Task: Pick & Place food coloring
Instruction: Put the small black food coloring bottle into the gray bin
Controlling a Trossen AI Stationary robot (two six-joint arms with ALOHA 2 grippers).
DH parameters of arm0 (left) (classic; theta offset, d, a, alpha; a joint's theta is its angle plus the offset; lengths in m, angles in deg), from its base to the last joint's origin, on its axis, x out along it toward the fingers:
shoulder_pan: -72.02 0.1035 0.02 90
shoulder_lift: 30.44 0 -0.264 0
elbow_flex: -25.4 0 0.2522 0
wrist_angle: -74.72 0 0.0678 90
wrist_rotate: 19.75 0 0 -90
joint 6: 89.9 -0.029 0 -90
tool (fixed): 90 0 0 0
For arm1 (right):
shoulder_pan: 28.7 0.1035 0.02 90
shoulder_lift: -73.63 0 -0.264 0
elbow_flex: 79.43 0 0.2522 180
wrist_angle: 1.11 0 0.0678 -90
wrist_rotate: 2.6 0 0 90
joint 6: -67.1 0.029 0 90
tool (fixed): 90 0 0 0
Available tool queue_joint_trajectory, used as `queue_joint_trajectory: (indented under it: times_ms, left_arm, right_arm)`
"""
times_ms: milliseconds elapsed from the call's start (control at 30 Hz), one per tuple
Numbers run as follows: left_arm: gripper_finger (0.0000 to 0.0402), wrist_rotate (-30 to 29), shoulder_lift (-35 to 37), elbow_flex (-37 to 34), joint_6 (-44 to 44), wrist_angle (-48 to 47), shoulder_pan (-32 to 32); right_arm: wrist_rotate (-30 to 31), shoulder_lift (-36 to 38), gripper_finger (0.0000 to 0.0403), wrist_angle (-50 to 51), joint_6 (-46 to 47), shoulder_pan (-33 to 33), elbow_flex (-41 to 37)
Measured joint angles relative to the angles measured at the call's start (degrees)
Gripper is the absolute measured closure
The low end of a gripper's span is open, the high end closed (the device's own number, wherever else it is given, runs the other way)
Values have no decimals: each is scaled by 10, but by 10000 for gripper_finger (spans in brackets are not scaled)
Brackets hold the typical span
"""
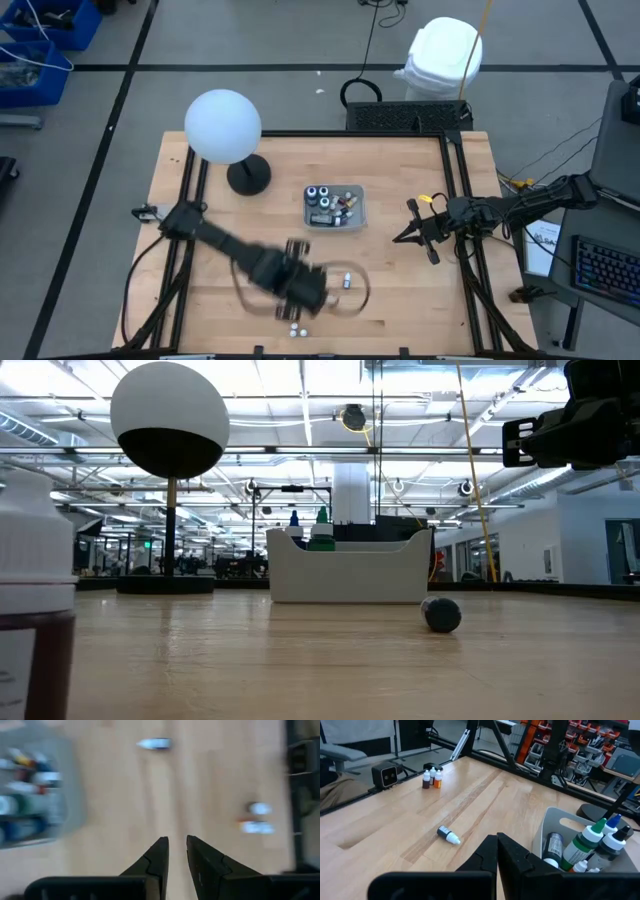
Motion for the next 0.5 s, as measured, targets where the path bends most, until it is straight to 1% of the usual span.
queue_joint_trajectory:
  times_ms: [100, 200, 267, 333, 433, 500]
  left_arm:
    - [325, -3, -4, -47, 61, 77, -50]
    - [325, 8, -4, -101, 99, 177, -79]
    - [322, 22, -4, -135, 110, 239, -86]
    - [313, 35, -4, -160, 127, 270, -87]
    - [288, 52, -4, -195, 165, 317, -81]
    - [267, 67, -4, -223, 173, 336, -80]
  right_arm:
    - [0, 0, 403, -4, 12, 0, 0]
    - [0, 0, 403, -4, 16, 0, 0]
    - [0, 0, 403, -6, 26, 0, 0]
    - [0, 0, 403, -8, 31, 0, 0]
    - [0, 0, 403, -8, 41, 0, 0]
    - [0, 0, 403, -8, 41, 0, 0]
